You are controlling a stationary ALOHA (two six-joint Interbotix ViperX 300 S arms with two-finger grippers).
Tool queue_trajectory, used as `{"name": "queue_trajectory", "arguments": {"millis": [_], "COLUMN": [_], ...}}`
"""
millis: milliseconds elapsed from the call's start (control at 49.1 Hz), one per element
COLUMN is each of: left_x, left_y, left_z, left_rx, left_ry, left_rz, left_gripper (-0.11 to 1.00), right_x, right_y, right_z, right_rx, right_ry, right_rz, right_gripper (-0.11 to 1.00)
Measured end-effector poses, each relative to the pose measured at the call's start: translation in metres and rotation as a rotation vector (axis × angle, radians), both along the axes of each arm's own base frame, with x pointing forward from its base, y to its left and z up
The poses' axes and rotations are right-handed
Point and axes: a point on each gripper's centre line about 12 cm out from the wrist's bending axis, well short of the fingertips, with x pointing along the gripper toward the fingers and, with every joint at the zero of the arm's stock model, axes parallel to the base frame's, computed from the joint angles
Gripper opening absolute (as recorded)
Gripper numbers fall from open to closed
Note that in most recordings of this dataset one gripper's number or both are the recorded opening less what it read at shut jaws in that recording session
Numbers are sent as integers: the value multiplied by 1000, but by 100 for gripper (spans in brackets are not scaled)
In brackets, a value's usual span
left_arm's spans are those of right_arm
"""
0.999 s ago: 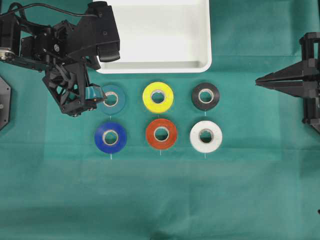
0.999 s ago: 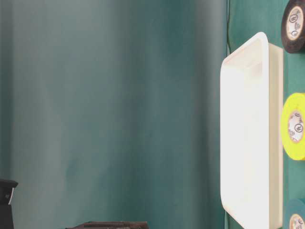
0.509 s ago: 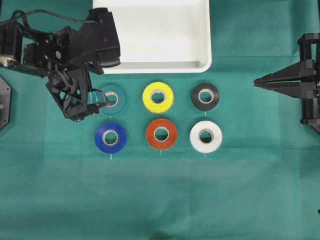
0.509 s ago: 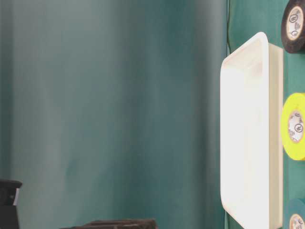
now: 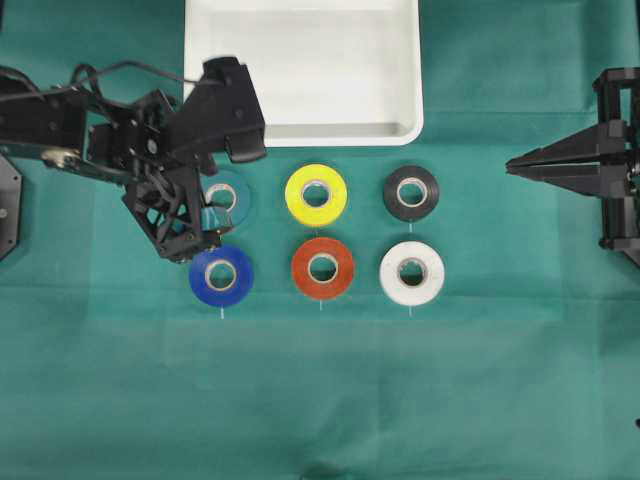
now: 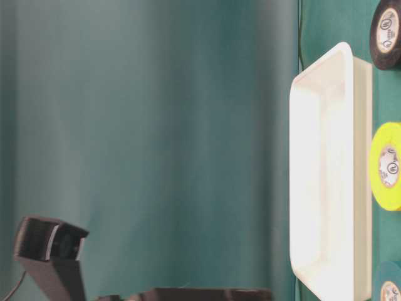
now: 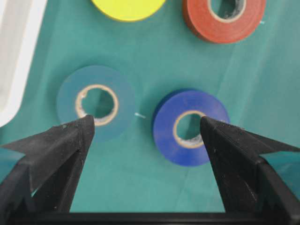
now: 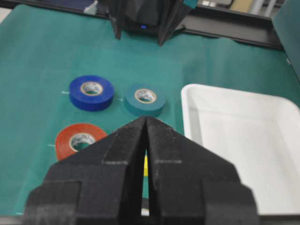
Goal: Place the tape from the fixed location into the white case.
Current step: 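Lower the left gripper fingers into the teal roll's center hole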
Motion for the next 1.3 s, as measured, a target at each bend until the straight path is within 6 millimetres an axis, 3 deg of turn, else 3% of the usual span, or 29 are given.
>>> {"name": "queue_trajectory", "arguments": {"millis": [469,1304], "left_x": [-3,3], "left_y": [-1,-2], "left_z": [-50,-92], "left_rx": [-34,-33], "left_ry": [35,40], "left_rz": [70,72], "left_gripper": [95,95], "right_x": [0,4], "right_y": [0,0], "right_z": [-1,-6], "right_rx": [-2,-2], "right_ry": [3,29], "right_rz": [-1,-1], "right_gripper": [0,0]}}
